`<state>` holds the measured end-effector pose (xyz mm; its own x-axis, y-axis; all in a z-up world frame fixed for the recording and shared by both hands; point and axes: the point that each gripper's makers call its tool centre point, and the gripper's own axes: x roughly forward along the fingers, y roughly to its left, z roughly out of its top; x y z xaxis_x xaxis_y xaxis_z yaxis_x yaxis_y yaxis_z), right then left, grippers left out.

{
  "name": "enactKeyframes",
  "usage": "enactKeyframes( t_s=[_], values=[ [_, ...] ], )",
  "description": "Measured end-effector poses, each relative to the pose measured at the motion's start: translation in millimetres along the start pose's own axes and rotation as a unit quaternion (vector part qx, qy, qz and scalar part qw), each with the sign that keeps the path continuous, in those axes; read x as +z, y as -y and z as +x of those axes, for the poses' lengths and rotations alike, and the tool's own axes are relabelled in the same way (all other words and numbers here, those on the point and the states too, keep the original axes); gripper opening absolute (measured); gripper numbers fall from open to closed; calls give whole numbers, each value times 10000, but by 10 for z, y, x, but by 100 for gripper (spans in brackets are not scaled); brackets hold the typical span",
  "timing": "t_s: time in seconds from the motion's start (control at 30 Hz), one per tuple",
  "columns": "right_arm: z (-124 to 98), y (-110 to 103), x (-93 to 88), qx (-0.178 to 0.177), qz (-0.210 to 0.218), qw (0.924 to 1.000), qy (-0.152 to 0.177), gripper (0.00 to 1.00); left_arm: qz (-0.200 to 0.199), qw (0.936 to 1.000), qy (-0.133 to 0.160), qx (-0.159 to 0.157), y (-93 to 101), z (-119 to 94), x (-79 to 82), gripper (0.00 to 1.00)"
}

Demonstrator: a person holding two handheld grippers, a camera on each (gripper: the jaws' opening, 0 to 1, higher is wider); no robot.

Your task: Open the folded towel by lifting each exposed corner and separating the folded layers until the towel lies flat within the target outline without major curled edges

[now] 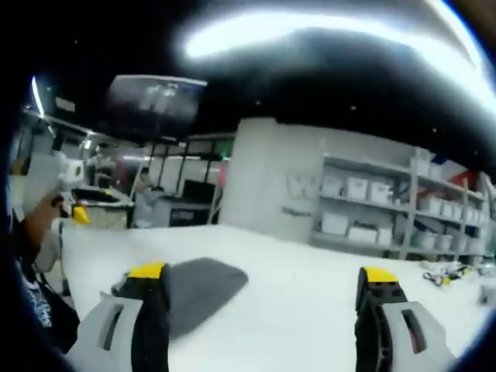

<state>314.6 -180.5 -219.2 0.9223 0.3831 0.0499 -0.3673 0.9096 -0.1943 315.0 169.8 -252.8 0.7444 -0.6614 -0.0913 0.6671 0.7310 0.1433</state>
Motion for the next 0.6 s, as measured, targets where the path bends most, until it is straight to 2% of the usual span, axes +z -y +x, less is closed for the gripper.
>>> enactKeyframes(
  t_s=[0.07,0.17,0.23,0.37,0.43,0.6],
  values=[
    [-12,-14,-49,-21,-56,10000,-28,99,-320,9992,-141,-208,49,28,-143,100],
    [-22,-50,-122,-37,-188,9998,-26,99,-325,9992,-212,-95,-48,37,-271,100],
    [-1,-78,-215,-36,-509,9986,-118,100,-309,9993,-207,26,-141,22,-310,100],
    [92,-188,-381,-168,-1382,9900,-213,100,-330,9991,-95,259,-301,1,-297,100],
    [166,-307,-473,-109,-1734,9844,-266,100,-284,9987,-101,410,-363,-4,-309,100],
    [307,-571,-597,150,-2026,9787,-282,100,-234,9984,-225,468,-341,6,-451,100]
  ],
)
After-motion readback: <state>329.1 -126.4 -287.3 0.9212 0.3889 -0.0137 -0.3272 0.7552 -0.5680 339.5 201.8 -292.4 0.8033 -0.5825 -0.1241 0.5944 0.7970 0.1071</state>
